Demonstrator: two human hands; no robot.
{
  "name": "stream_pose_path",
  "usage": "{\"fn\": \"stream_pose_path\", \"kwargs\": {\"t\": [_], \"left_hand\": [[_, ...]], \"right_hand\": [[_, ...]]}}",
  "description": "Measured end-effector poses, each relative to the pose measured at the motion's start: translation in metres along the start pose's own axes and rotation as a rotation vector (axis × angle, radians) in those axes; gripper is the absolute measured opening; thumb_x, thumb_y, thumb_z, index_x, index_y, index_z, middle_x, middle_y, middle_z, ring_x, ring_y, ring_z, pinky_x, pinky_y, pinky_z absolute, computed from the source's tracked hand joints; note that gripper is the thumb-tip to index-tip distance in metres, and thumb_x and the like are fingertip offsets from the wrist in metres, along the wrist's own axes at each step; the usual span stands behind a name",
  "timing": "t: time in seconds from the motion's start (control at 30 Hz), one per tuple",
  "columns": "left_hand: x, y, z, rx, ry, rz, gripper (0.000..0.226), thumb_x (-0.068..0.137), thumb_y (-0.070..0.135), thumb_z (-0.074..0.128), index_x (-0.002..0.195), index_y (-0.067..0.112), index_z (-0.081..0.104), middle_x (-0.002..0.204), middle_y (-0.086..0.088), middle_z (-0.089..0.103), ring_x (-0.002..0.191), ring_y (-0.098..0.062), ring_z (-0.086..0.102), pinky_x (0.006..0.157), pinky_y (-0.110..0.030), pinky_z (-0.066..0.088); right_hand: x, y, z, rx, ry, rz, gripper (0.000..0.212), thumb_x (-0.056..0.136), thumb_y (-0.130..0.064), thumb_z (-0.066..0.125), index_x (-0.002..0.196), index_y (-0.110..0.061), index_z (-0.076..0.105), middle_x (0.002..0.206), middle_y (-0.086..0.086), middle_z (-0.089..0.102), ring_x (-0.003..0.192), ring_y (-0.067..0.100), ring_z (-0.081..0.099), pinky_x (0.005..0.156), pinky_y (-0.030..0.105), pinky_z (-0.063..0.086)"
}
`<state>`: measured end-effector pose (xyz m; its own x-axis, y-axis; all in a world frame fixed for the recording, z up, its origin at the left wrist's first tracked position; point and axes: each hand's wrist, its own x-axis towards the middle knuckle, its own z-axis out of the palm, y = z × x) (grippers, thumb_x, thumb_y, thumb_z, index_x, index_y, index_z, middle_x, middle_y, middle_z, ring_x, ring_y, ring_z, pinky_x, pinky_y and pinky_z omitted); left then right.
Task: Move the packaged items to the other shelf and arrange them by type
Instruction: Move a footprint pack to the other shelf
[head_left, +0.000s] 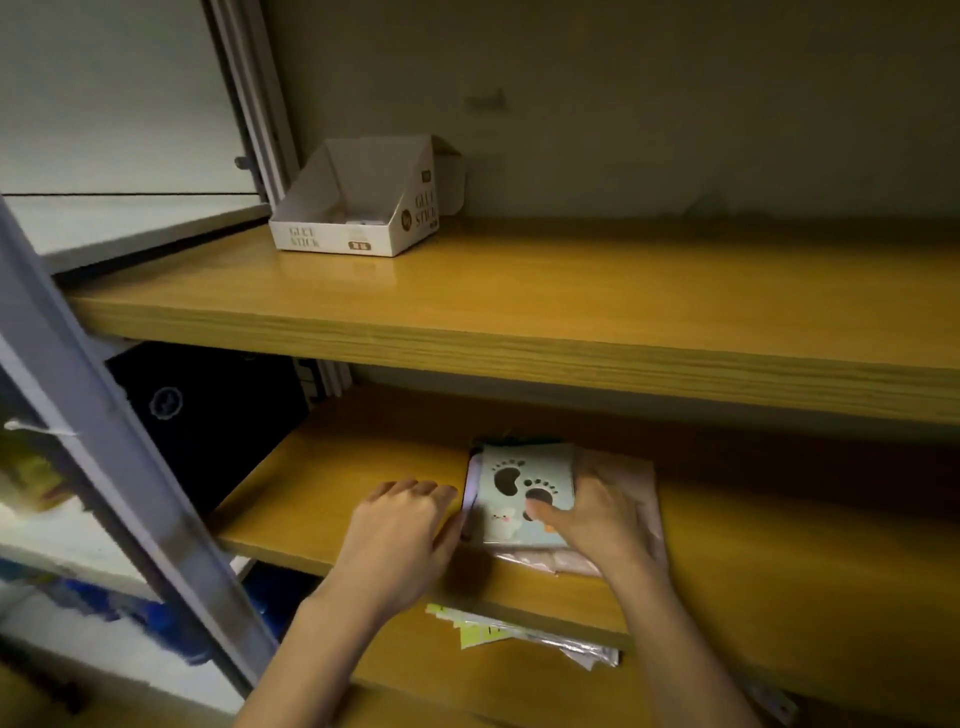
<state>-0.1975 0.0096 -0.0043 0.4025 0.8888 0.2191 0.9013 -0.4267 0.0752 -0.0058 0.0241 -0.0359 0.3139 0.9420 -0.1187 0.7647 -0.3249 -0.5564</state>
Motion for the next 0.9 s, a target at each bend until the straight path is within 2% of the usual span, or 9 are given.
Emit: {"fn": "stream_pose_path", "kwargs": {"t": [0.1, 0.2, 0.3, 0.37, 0.47, 0.57, 0.73, 0.8, 0.9], "left_hand": [[0.005, -0.013, -0.001, -0.011, 0.009, 0.078, 0.038, 0.095, 0.043, 0.035, 0.122, 0.024, 0.054, 0.121, 0.003, 0.061, 0.112, -0.017, 0.055, 0.094, -0.031, 0.041], [0.012, -0.024, -0.001, -0.020, 0.028, 0.130, 0.038, 0.095, 0.043, 0.035, 0.115, 0.024, 0.060, 0.114, 0.002, 0.066, 0.108, -0.020, 0.058, 0.091, -0.033, 0.043], [0.018, -0.026, -0.004, -0.041, 0.055, 0.194, 0.039, 0.094, 0.043, 0.033, 0.109, 0.023, 0.063, 0.109, 0.003, 0.067, 0.106, -0.020, 0.060, 0.090, -0.034, 0.045], [0.021, -0.023, -0.005, -0.087, 0.041, 0.226, 0.034, 0.095, 0.041, 0.036, 0.114, 0.025, 0.059, 0.116, 0.004, 0.063, 0.112, -0.018, 0.056, 0.094, -0.033, 0.042], [0.025, -0.010, -0.006, -0.114, 0.092, 0.280, 0.030, 0.094, 0.039, 0.042, 0.109, 0.024, 0.063, 0.112, 0.002, 0.067, 0.105, -0.021, 0.060, 0.086, -0.032, 0.046], [0.028, 0.009, -0.002, -0.141, 0.046, 0.338, 0.030, 0.093, 0.040, 0.042, 0.114, 0.026, 0.059, 0.117, 0.003, 0.064, 0.108, -0.019, 0.057, 0.088, -0.031, 0.043], [0.025, 0.059, -0.002, -0.139, 0.038, 0.479, 0.020, 0.087, 0.035, 0.055, 0.095, 0.021, 0.068, 0.093, -0.003, 0.071, 0.087, -0.026, 0.065, 0.071, -0.035, 0.049], [0.024, 0.082, -0.002, -0.156, 0.033, 0.533, 0.023, 0.088, 0.035, 0.051, 0.096, 0.021, 0.067, 0.095, -0.003, 0.071, 0.087, -0.026, 0.065, 0.070, -0.035, 0.048], [0.016, 0.120, -0.002, -0.179, 0.005, 0.592, 0.033, 0.094, 0.043, 0.034, 0.105, 0.027, 0.061, 0.109, 0.002, 0.065, 0.100, -0.020, 0.059, 0.078, -0.033, 0.044]], "right_hand": [[0.005, 0.003, 0.007, 0.120, -0.031, 0.061, 0.033, 0.087, -0.043, 0.057, 0.094, -0.012, 0.064, 0.097, 0.010, 0.070, 0.083, 0.022, 0.066, 0.071, 0.034, 0.052], [-0.004, -0.003, -0.001, 0.468, -0.085, 0.131, 0.019, 0.093, -0.020, 0.055, 0.076, -0.011, 0.058, 0.090, 0.011, 0.071, 0.089, 0.024, 0.067, 0.083, 0.035, 0.055], [-0.023, -0.003, -0.010, 0.633, -0.027, 0.163, 0.015, 0.095, -0.017, 0.052, 0.080, -0.019, 0.047, 0.090, 0.004, 0.066, 0.089, 0.018, 0.064, 0.083, 0.032, 0.055], [-0.037, 0.008, -0.014, 0.712, 0.046, 0.184, 0.006, 0.095, -0.022, 0.052, 0.098, -0.017, 0.049, 0.102, 0.006, 0.066, 0.087, 0.015, 0.066, 0.071, 0.028, 0.058], [-0.059, 0.029, -0.022, 0.849, 0.116, 0.183, 0.014, 0.095, -0.019, 0.051, 0.108, -0.016, 0.046, 0.095, -0.002, 0.063, 0.076, 0.006, 0.063, 0.053, 0.013, 0.051], [-0.081, 0.048, -0.032, 0.894, 0.202, 0.179, 0.015, 0.094, -0.018, 0.051, 0.108, -0.017, 0.045, 0.092, -0.005, 0.062, 0.075, 0.006, 0.063, 0.053, 0.014, 0.053], [-0.120, 0.087, -0.052, 0.918, 0.318, 0.212, 0.013, 0.094, -0.016, 0.051, 0.106, -0.016, 0.046, 0.090, -0.003, 0.061, 0.070, 0.009, 0.064, 0.045, 0.016, 0.052], [-0.134, 0.104, -0.061, 0.901, 0.361, 0.226, 0.014, 0.094, -0.017, 0.051, 0.107, -0.015, 0.046, 0.087, -0.005, 0.061, 0.068, 0.008, 0.064, 0.044, 0.015, 0.050], [-0.161, 0.134, -0.076, 0.880, 0.414, 0.236, 0.009, 0.094, -0.019, 0.052, 0.102, -0.018, 0.047, 0.090, -0.007, 0.062, 0.064, 0.006, 0.066, 0.046, 0.013, 0.049]]}}
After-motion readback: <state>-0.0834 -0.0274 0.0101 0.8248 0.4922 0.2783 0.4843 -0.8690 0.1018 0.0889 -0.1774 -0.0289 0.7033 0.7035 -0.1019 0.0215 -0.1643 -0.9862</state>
